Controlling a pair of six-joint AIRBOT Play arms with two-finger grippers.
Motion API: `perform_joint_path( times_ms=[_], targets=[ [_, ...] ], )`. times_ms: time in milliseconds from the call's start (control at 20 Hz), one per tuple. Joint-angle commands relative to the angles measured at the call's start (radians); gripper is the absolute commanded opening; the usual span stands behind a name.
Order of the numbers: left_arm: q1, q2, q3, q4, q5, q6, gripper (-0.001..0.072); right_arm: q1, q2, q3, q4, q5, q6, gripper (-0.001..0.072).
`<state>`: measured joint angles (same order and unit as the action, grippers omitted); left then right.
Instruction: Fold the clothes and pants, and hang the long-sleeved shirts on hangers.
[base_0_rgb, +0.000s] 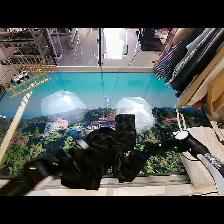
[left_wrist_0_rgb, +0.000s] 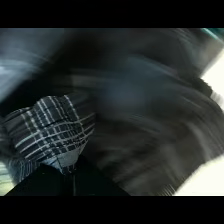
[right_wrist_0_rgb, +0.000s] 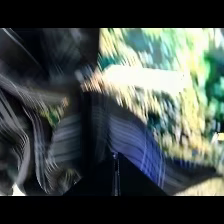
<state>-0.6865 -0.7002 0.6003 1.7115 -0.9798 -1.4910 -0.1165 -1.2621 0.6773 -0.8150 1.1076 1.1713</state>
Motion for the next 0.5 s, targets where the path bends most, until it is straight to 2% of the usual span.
perform_joint_path(
  times_ms=[0,50,150,350,450],
  targets=[
    [0.363,0.212,0.008,-0.014,0.016,0.188,0.0015,0.016,0.052,0.066,-0.059,-0.040,0.043,0.0013],
    [0.484,0.238,0.008,-0.070,0.031,0.267,0.0015,0.016,0.069,0.084,-0.084,-0.030,0.048,0.0024],
    [0.736,0.236,0.008,-0.264,0.069,0.465,0.0014,0.000,0.084,0.090,-0.096,0.016,0.051,0.0466],
    [1.183,0.090,0.008,-0.830,0.072,0.830,0.0015,-0.089,0.083,0.058,-0.100,0.133,0.051,0.0483],
    [1.302,0.025,0.008,-1.048,0.062,0.924,0.0015,-0.115,0.083,0.017,-0.100,0.157,0.045,0.0500]
  ],
)
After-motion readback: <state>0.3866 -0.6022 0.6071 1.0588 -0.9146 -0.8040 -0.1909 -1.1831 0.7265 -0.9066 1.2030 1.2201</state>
